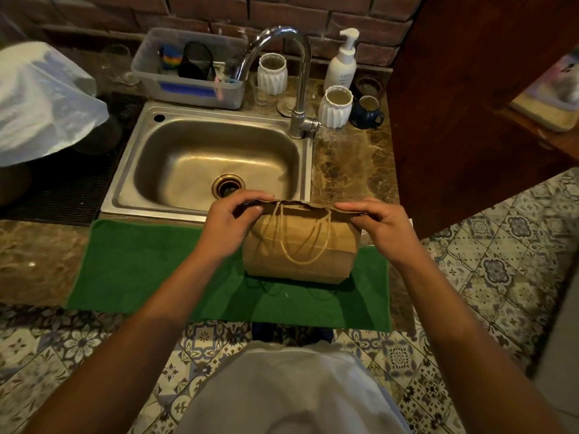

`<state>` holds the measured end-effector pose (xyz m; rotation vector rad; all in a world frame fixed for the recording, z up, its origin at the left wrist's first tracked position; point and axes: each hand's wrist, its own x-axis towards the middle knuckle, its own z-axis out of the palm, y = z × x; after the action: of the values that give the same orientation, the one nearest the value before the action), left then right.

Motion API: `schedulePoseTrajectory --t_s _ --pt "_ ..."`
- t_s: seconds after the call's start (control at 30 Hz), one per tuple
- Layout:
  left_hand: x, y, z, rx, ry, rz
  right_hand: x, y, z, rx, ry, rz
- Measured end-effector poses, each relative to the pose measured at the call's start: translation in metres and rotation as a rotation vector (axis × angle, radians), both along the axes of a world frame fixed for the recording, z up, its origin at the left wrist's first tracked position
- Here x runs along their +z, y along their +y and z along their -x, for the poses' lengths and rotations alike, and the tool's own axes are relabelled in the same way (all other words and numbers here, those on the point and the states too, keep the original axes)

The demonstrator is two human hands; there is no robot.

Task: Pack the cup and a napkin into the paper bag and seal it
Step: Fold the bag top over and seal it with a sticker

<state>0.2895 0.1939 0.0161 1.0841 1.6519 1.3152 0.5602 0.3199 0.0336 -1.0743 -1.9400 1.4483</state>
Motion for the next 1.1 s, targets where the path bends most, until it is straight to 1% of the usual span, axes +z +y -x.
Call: schedulePoseTrajectory --t_s 0.07,0.1,0.2,0.27,0.3,0.33,0.37,0.43,0.47,0.53,0.6,0.7,0.77,0.87,0.93,1.0,1.03,1.1 --pt "0.001 -0.001 -0.001 -0.019 -0.071 0.045 -0.002 0.001 -0.003 0.010 -0.003 -0.030" --pt "0.004 0.000 0.003 -0.046 -0.074 0.073 -0.002 0.001 -0.003 0.016 0.006 -0.040" --pt "0.019 0.002 0.025 -0.206 -0.100 0.164 -0.003 0.001 -0.003 0.039 -0.001 -0.057" --pt "0.032 0.008 0.036 -0.305 -0.127 0.170 -0.003 0.001 -0.004 0.058 -0.010 -0.052" --pt "0.039 0.013 0.038 -0.321 -0.095 0.167 -0.003 0.000 -0.005 0.065 -0.010 -0.043" --pt "0.043 0.021 0.036 -0.325 -0.015 0.166 -0.002 0.000 -0.006 0.071 -0.009 -0.032" --pt "0.046 0.030 0.032 -0.348 0.109 0.171 -0.001 0.000 -0.007 0.078 -0.010 -0.024" --pt "0.049 0.048 0.019 -0.510 0.352 0.214 0.000 -0.001 -0.008 0.099 -0.007 -0.028" --pt "0.049 0.054 0.012 -0.610 0.420 0.244 0.000 -0.001 -0.009 0.106 -0.007 -0.036" --pt "0.041 0.061 0.003 -0.724 0.434 0.308 0.001 -0.001 -0.012 0.096 -0.010 -0.042" --pt "0.033 0.059 -0.002 -0.745 0.373 0.328 -0.002 0.000 -0.015 0.068 -0.026 -0.077" --pt "0.030 0.054 -0.010 -0.785 0.299 0.306 -0.010 -0.006 -0.015 0.029 -0.093 -0.181" --pt "0.030 0.054 -0.012 -0.829 0.309 0.306 -0.012 -0.011 -0.014 -0.009 -0.107 -0.206" --pt "0.033 0.056 -0.014 -0.842 0.345 0.319 -0.009 -0.020 -0.011 -0.091 -0.109 -0.278" --pt "0.034 0.056 -0.015 -0.849 0.386 0.314 -0.007 -0.024 -0.008 -0.140 -0.117 -0.266" --pt "0.035 0.055 -0.016 -0.852 0.490 0.288 -0.004 -0.027 -0.004 -0.167 -0.108 -0.180" --pt "0.035 0.054 -0.017 -0.845 0.552 0.267 -0.004 -0.027 -0.002 -0.162 -0.109 -0.172" --pt "0.035 0.054 -0.019 -0.821 0.639 0.233 0.001 -0.025 0.000 -0.091 -0.175 -0.220"
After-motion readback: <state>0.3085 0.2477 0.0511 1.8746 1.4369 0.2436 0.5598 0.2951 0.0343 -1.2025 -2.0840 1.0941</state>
